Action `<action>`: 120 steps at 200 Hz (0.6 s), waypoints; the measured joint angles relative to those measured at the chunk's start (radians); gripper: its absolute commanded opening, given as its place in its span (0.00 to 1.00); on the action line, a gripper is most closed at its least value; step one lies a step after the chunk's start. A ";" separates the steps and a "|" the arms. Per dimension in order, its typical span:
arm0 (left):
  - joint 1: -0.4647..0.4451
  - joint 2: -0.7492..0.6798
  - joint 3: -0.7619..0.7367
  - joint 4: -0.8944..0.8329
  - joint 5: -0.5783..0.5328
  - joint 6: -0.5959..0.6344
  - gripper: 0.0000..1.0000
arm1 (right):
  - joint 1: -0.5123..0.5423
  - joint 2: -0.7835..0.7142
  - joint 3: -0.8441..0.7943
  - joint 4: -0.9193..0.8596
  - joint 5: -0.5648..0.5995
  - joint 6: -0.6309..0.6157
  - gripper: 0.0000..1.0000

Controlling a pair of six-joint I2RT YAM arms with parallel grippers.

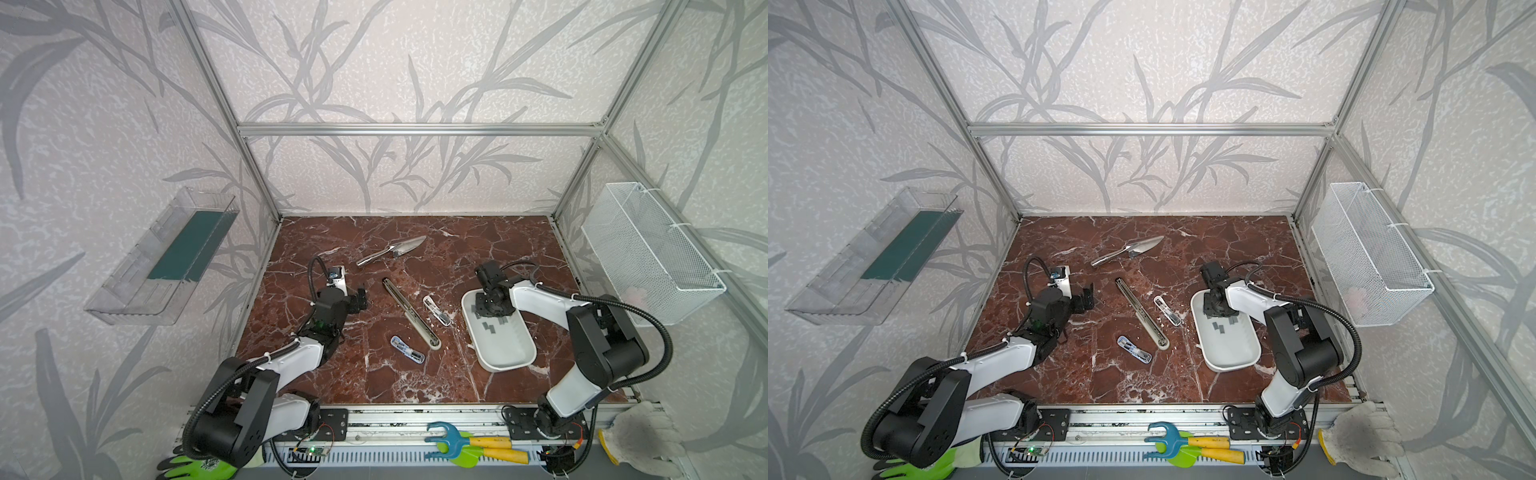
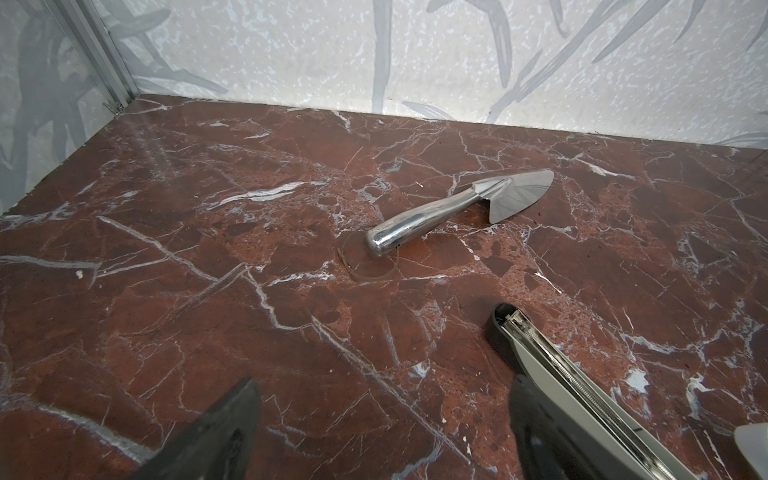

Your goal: Load the staples into the stapler

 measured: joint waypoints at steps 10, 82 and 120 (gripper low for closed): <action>0.000 0.000 0.000 0.000 0.000 0.000 0.93 | 0.000 0.000 0.000 0.000 -0.003 0.000 0.24; 0.000 0.000 0.000 0.005 0.000 0.000 0.93 | 0.000 0.000 -0.002 0.002 -0.026 0.006 0.24; 0.000 -0.001 -0.001 0.006 0.001 0.000 0.94 | 0.000 0.004 -0.007 0.006 -0.032 0.022 0.22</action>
